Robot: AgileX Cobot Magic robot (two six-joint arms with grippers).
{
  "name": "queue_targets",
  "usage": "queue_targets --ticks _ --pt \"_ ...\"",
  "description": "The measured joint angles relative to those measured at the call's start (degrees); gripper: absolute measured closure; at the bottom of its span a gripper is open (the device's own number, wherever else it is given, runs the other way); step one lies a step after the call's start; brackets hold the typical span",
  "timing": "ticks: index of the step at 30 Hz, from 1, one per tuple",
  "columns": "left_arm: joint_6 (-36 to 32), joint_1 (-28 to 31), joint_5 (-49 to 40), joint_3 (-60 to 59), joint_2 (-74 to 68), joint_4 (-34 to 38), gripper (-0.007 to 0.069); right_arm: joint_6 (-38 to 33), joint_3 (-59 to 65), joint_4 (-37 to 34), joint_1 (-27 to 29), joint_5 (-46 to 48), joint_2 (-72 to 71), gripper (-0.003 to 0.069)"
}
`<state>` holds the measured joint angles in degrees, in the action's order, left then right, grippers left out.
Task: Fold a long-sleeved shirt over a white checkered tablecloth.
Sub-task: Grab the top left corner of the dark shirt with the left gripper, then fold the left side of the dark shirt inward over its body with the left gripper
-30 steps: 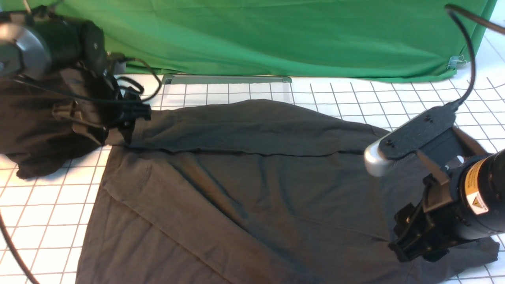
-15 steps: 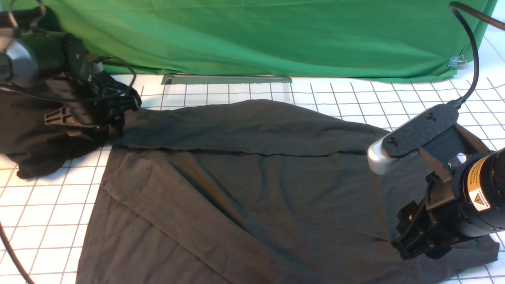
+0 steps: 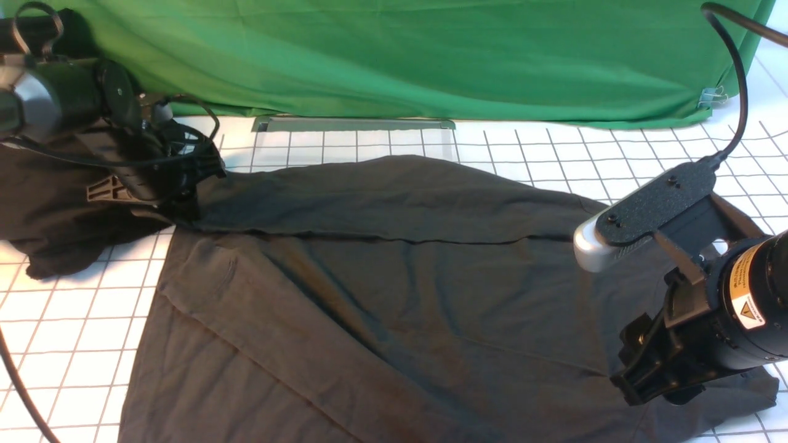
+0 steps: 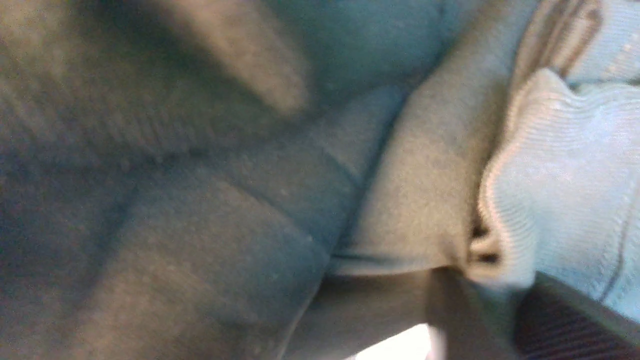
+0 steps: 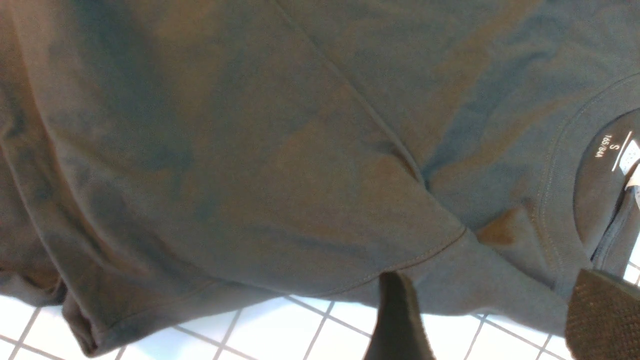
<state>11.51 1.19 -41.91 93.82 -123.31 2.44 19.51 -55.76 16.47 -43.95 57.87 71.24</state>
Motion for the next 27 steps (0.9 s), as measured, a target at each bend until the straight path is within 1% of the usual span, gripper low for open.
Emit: queue_targets --ticks 2,4,10,12,17,20,23,25,27 --pt "-1.4 0.0 -0.9 0.0 1.3 0.0 0.058 0.0 0.0 0.0 0.0 0.0 0.0 0.0232" --pt "-2.1 0.0 -1.7 0.0 3.3 0.0 0.06 -0.1 0.0 0.0 0.0 0.0 0.0 0.0232" --pt "-2.7 0.0 -4.2 0.0 8.0 -0.1 0.0601 -0.2 0.0 2.7 1.0 -0.1 0.0 0.0232" --pt "-3.8 0.0 -6.1 0.0 9.2 -0.4 0.0601 -0.2 0.0 3.2 3.8 -0.1 0.0 0.0232" --pt "-4.7 0.0 -7.1 0.0 9.7 -0.2 0.0599 -0.2 0.0 3.4 7.0 -0.1 0.0 0.0232" --pt "-5.1 -0.1 -7.5 0.0 9.4 0.0 0.0595 -0.2 0.0 3.1 7.6 -0.1 0.0 0.0232" --pt "-6.1 -0.1 -8.5 0.0 8.1 1.2 0.0569 -0.2 0.0 2.3 7.6 0.0 0.0 0.0232" --pt "-7.3 -0.1 -9.8 0.0 7.1 2.6 0.0548 -0.2 0.0 2.1 7.6 0.0 0.0 0.0232" --pt "-7.8 -0.1 -12.0 0.0 6.3 4.2 0.0544 -0.2 0.0 2.1 7.6 0.0 0.0 0.0232"
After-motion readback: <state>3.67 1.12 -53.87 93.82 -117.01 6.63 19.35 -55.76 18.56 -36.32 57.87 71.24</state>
